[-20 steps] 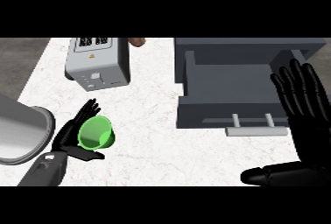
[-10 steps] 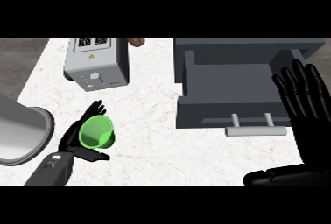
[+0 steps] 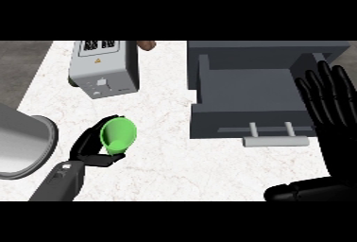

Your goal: Pick up the cup, place it into the drawer and close the drawer

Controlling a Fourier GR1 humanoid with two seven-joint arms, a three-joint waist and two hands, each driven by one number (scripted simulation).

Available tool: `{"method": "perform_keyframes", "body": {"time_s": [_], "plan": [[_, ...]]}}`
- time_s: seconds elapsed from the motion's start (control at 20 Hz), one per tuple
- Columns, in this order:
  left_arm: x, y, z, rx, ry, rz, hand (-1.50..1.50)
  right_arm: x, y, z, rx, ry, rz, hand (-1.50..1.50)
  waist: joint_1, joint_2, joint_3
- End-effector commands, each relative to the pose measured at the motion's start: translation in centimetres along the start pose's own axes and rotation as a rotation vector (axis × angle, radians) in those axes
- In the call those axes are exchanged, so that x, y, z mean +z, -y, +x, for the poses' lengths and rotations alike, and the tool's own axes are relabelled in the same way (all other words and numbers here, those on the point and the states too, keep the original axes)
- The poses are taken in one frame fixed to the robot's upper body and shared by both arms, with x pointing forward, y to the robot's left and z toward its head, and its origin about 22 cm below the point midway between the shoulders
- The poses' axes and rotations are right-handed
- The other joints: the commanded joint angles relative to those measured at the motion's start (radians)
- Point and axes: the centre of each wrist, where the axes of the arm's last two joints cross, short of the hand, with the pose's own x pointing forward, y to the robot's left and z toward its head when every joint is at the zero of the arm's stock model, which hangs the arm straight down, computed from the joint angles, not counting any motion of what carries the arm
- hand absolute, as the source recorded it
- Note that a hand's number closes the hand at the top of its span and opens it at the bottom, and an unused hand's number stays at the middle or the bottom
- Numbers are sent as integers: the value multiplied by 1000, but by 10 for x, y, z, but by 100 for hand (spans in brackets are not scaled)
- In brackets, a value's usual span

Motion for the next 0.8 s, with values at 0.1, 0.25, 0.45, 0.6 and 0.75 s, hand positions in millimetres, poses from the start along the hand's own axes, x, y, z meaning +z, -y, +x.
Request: {"method": "perform_keyframes", "body": {"time_s": [0.1, 0.25, 0.45, 0.6, 0.75], "plan": [[-7, 14, -6, 160, 184, -113, 150, -12, 3, -5, 10, -12, -29, -150, 10, 1, 0], [2, 3, -1, 104, 187, -119, 150, -4, 2, -8, 24, -5, -13, -150, 4, 1, 0], [14, 1, -5, 65, 305, 16, 150, -1, 3, -2, 20, 0, -12, -150, 11, -2, 0], [1, 14, -9, -17, 357, 285, 150, 3, 5, -3, 19, 3, -23, -150, 15, -5, 2], [23, 5, -10, -62, 428, 479, 150, 0, 5, 3, 26, -11, -22, -150, 38, -10, 3]]}}
